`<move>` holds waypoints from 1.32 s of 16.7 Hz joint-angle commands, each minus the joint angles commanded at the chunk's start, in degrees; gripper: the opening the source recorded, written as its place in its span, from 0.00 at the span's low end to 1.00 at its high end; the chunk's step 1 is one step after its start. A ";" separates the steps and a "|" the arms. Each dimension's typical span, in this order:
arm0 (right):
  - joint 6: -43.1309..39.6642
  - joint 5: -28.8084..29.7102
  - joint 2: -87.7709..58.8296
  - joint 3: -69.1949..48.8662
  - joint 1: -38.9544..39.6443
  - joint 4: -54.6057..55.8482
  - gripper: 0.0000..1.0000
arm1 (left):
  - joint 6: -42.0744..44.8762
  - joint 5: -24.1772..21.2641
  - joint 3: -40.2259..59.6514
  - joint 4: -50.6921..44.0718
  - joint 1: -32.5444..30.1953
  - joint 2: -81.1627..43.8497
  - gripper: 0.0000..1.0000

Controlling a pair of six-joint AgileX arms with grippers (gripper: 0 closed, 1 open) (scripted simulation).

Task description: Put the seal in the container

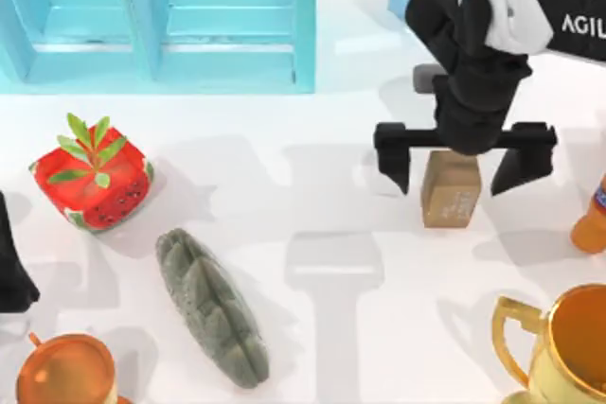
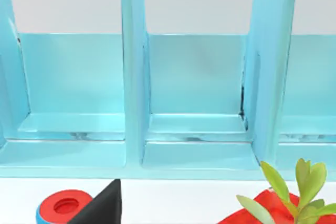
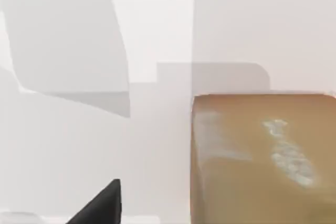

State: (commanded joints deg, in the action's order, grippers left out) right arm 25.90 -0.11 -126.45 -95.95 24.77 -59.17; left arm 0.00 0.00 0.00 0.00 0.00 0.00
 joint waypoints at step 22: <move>0.06 0.00 -0.38 1.41 0.06 1.50 0.00 | 0.00 0.00 0.00 0.00 0.00 0.00 1.00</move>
State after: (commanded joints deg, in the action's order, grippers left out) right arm 25.95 -0.11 -126.83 -94.54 24.83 -57.67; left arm 0.00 0.00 0.00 0.00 0.00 0.00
